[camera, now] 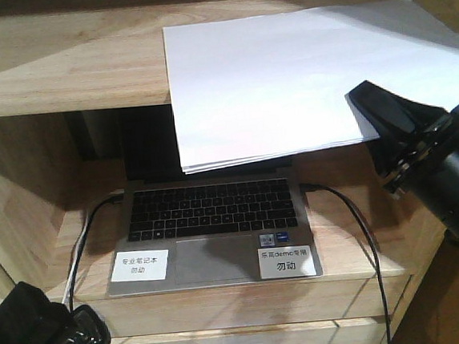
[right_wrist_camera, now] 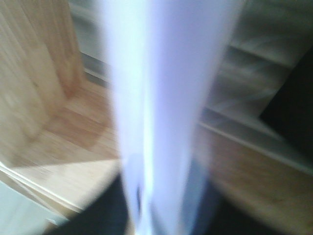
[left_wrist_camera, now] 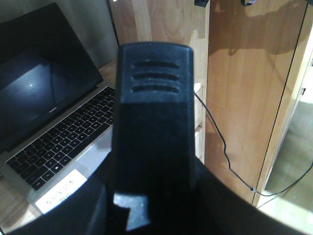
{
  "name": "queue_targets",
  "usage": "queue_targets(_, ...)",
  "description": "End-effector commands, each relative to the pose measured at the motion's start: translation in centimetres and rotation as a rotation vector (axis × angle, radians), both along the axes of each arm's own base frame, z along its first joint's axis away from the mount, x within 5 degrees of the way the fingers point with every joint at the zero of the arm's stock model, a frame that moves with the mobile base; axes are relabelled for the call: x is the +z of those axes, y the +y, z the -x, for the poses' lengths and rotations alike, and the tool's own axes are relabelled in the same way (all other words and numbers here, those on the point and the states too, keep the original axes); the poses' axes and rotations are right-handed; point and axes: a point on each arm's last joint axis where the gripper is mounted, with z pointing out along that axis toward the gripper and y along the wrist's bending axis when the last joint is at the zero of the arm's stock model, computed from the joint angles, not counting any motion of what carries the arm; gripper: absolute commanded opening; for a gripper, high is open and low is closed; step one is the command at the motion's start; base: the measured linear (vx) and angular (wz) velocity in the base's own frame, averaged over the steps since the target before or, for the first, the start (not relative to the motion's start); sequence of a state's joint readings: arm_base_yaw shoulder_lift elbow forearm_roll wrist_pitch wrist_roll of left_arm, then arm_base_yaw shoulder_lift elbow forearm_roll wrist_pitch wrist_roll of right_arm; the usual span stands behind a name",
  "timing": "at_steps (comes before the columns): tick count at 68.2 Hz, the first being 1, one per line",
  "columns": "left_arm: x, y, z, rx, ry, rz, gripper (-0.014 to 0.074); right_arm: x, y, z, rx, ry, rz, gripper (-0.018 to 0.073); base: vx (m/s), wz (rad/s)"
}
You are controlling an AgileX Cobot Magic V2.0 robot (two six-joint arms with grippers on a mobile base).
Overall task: Grab stapler and paper to desk for stapling
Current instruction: 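Pinch the white paper sheets with the right gripper and pull them off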
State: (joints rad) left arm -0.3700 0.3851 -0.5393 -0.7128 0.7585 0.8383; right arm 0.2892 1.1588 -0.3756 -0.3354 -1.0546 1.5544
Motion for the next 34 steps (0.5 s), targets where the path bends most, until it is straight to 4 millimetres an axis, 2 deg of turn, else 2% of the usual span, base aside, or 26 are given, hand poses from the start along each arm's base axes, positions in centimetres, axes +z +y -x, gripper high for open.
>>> queue_targets(1,1.7,0.0,-0.3,0.042,-0.052,0.103,-0.0006,1.5,0.1,0.3,0.037,-0.082,-0.068,-0.0015,0.00,0.00)
queue_targets(10,1.7,0.0,-0.3,0.042,-0.052,0.103,-0.0006,1.6,0.3,0.8,0.064,-0.105,-0.040,-0.0011,0.00,0.00)
queue_targets(19,1.7,0.0,-0.3,0.042,-0.052,0.103,-0.0006,1.1,-0.4,2.0,0.007,-0.116,0.005,-0.0005,0.00,0.00)
queue_targets(34,1.7,0.0,-0.3,0.042,-0.052,0.103,-0.0006,-0.5,-2.5,5.6,-0.115,-0.130,0.016,-0.0003,0.00,0.00)
